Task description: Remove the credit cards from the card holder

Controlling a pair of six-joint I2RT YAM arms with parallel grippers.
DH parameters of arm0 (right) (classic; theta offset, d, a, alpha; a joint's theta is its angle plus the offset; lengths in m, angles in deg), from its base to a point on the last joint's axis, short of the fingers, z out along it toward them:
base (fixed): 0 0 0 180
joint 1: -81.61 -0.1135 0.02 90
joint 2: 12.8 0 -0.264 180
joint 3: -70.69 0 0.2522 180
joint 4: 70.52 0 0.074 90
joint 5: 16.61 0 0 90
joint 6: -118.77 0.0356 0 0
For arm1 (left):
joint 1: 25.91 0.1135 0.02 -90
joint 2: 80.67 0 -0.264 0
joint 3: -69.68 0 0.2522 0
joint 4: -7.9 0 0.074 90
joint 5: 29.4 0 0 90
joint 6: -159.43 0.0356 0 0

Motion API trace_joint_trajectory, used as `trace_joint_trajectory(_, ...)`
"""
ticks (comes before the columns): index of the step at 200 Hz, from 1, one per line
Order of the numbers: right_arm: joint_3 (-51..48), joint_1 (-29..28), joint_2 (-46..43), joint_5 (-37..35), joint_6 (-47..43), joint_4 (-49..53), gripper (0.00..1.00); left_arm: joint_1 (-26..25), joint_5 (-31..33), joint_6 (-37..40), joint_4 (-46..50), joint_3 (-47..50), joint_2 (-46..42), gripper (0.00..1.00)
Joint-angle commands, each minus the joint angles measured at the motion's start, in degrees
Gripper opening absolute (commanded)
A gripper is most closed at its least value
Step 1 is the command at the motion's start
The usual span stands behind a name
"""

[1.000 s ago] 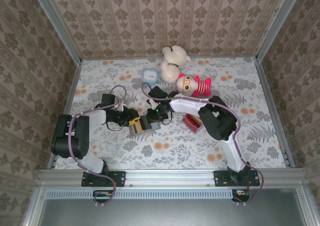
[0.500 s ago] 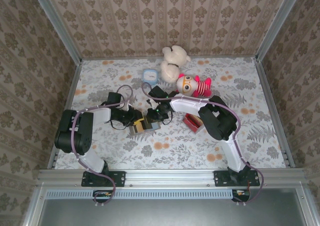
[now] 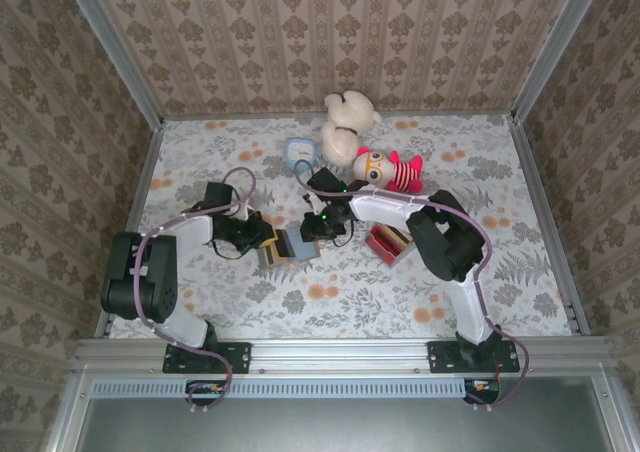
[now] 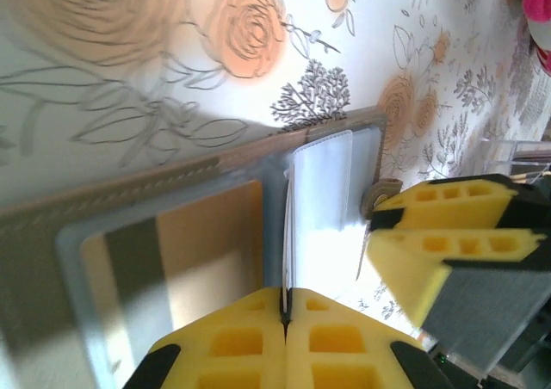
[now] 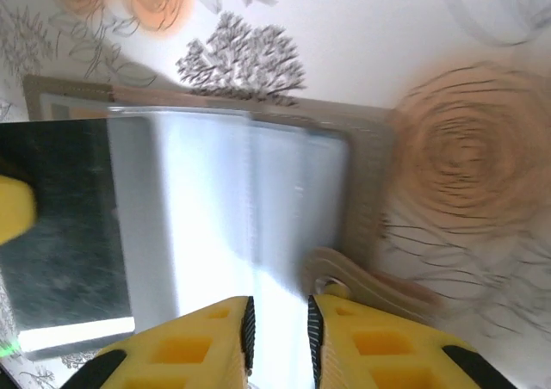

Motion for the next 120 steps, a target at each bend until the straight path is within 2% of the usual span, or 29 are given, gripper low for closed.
trace_joint_trajectory(1, -1.48, 0.94, -4.6, -0.8, 0.72, -0.02, 0.28, 1.9, 2.98, 3.99, 6.76, -1.18, -3.67, 0.0)
trace_joint_trajectory(17, -3.03, 1.25, -7.13, 0.46, 0.66, -2.6, 0.3, 3.1, 2.98, 4.76, 9.02, -1.61, -6.15, 0.0)
trace_joint_trajectory(24, -3.85, 1.38, -8.5, 0.98, 0.7, -4.01, 0.32, 3.38, 5.12, 4.77, 9.79, -1.86, -7.53, 0.0)
trace_joint_trajectory(56, -8.81, 2.42, -15.13, 4.35, 1.86, -12.07, 0.47, 3.53, 3.79, 3.4, 9.36, -3.31, -13.58, 0.0)
trace_joint_trajectory(88, -13.77, 4.44, -19.09, 12.88, 6.56, -24.14, 0.59, 2.89, -5.96, -3.17, -0.07, -3.0, -16.95, 0.0)
trace_joint_trajectory(120, -16.8, 6.31, -18.94, 21.06, 14.98, -37.06, 0.64, 1.24, -14.52, -11.24, -12.82, -2.9, -17.06, 0.0)
